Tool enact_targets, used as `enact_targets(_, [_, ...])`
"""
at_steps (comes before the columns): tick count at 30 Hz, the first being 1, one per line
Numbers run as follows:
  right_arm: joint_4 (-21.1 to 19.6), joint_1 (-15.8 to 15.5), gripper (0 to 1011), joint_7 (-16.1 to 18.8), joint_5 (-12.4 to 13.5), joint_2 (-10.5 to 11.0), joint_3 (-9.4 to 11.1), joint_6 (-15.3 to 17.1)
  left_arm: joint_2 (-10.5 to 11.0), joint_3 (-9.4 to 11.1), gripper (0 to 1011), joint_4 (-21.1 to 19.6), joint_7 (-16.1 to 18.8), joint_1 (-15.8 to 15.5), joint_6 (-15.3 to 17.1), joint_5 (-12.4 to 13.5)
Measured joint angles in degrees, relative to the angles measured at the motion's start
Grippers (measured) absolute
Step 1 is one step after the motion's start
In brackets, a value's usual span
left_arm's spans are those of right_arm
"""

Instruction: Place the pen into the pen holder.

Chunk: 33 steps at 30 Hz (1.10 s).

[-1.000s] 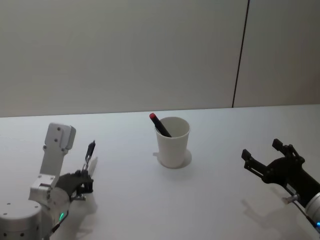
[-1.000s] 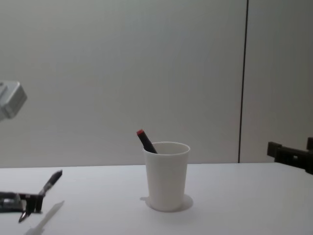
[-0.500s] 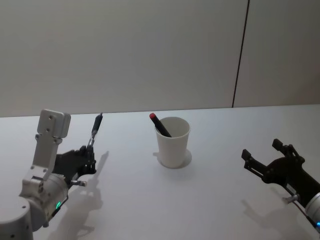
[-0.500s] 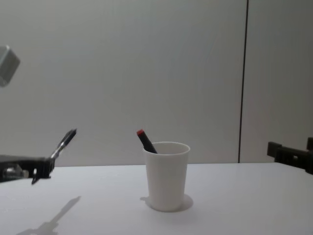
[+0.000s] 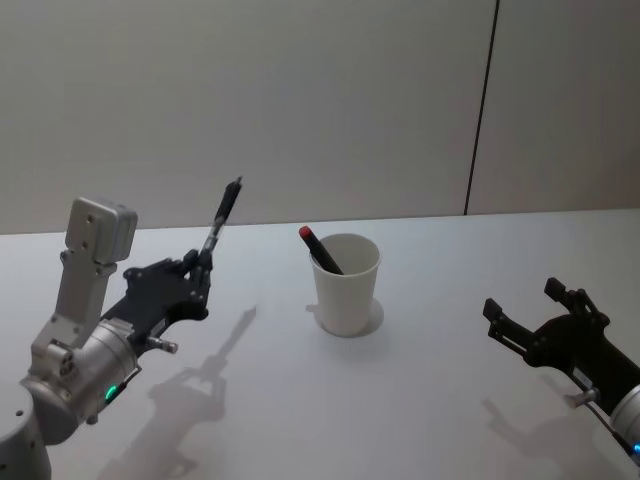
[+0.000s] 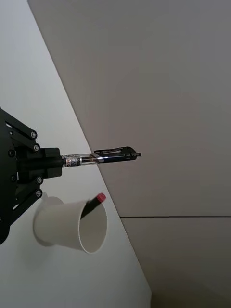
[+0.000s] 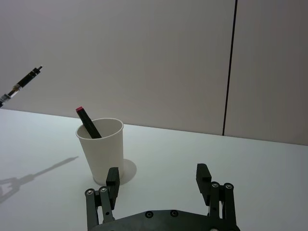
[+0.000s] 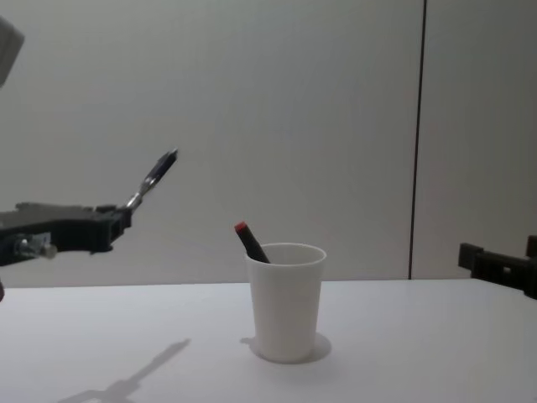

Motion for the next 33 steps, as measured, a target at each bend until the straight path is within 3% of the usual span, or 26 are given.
enact_targets(10, [0.0, 0.0, 1001, 0.0, 0.0, 0.0, 0.0, 0.0, 0.3, 0.3, 126, 0.9, -9.2, -1.4, -5.5, 0.8])
enact_targets(20, [0.0, 0.0, 1001, 0.0, 0.0, 0.0, 0.0, 0.0, -0.3, 1.7, 126, 1.8, -17.1, -2.9, -8.7, 2.3])
enact_targets(33, [0.0, 0.0, 1001, 0.0, 0.0, 0.0, 0.0, 0.0, -2.2, 4.1, 126, 3.2, -23.1, -4.5, -10.6, 4.0])
